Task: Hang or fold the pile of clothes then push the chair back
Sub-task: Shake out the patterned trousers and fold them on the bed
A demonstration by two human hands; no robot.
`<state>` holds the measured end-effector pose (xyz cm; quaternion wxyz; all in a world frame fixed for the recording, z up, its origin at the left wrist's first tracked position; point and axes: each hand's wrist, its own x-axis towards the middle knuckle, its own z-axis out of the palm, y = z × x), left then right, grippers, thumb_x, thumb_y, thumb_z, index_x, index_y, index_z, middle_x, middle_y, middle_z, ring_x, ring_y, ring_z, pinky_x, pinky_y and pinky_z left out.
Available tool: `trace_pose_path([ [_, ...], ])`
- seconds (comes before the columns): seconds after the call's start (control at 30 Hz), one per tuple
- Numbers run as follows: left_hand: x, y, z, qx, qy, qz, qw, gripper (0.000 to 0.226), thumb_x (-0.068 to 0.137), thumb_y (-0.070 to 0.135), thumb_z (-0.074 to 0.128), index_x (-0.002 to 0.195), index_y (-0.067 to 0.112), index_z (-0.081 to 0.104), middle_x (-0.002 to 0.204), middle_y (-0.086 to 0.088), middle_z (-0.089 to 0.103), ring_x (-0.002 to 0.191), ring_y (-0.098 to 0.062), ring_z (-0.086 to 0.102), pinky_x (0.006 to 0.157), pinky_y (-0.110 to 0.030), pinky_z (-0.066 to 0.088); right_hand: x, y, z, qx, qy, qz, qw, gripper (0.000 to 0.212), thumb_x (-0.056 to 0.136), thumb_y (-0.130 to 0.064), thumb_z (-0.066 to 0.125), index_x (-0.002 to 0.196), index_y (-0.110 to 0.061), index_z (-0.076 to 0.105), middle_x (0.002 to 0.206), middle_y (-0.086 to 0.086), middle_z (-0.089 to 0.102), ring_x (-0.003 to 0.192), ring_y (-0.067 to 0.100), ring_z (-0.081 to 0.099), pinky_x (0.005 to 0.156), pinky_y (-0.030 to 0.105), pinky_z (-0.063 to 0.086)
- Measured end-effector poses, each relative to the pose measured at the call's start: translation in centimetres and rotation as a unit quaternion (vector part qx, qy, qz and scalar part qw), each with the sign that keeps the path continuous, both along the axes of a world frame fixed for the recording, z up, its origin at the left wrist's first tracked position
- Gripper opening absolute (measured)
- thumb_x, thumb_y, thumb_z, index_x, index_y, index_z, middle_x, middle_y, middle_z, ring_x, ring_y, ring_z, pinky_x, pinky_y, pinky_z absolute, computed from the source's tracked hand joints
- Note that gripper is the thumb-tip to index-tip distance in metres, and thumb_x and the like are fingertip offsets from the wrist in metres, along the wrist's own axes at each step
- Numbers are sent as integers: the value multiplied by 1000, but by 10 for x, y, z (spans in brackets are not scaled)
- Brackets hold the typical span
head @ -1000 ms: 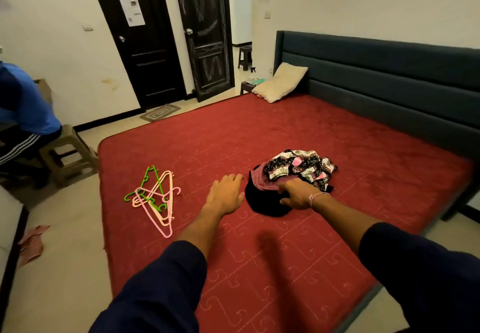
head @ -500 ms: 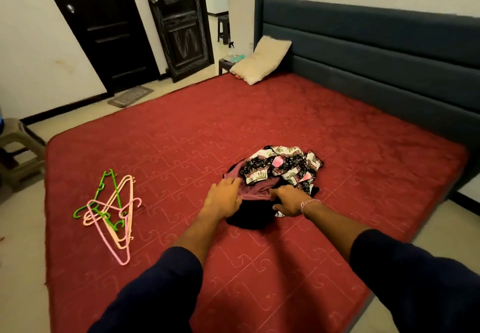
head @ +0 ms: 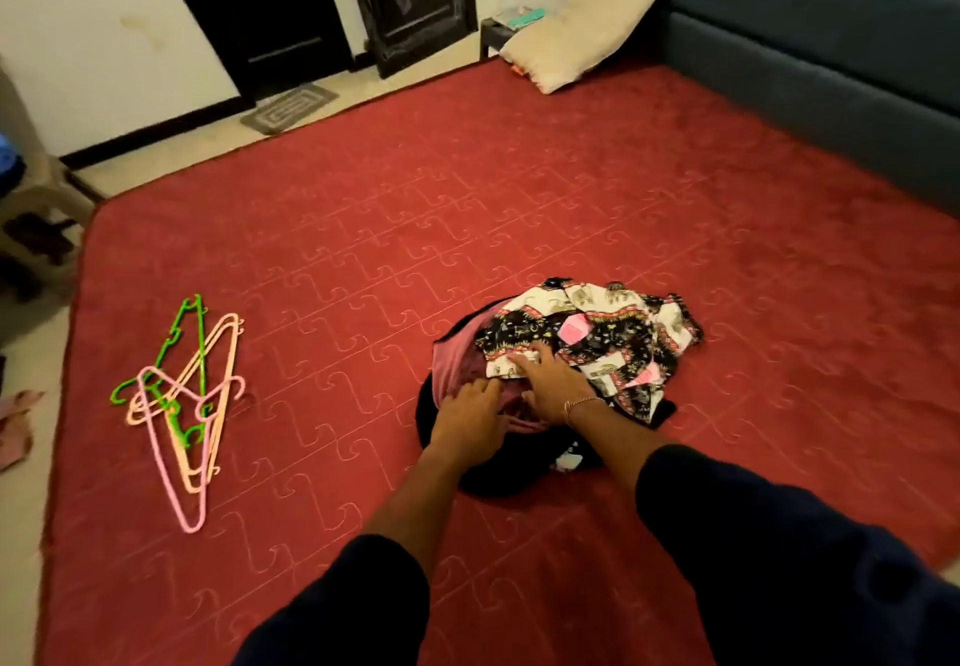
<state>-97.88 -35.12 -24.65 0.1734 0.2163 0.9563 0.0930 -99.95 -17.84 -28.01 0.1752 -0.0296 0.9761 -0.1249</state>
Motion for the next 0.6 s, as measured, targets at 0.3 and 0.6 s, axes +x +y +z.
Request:
trace_pose_path([
  [0.3,-18,-20,-38,2,-32,41,999,45,99,34,47,138,10,43,141,-8,49,127,-28,48,100,-50,44,-47,-6,-43,27,98,-24,995,31,99,-29,58,124,-11,54,125,11,51,112,30,53,83,41,55],
  [0.6,-50,5,22,194,13,132,972,55,96,38,61,140,13,41,132,-10,55,119,-27,56,99,-49,49,-68,-3,37,-302,204,-83,928,29,105,-12,40,129,-14,56,101,5,55,84,21,54,70,30,48],
])
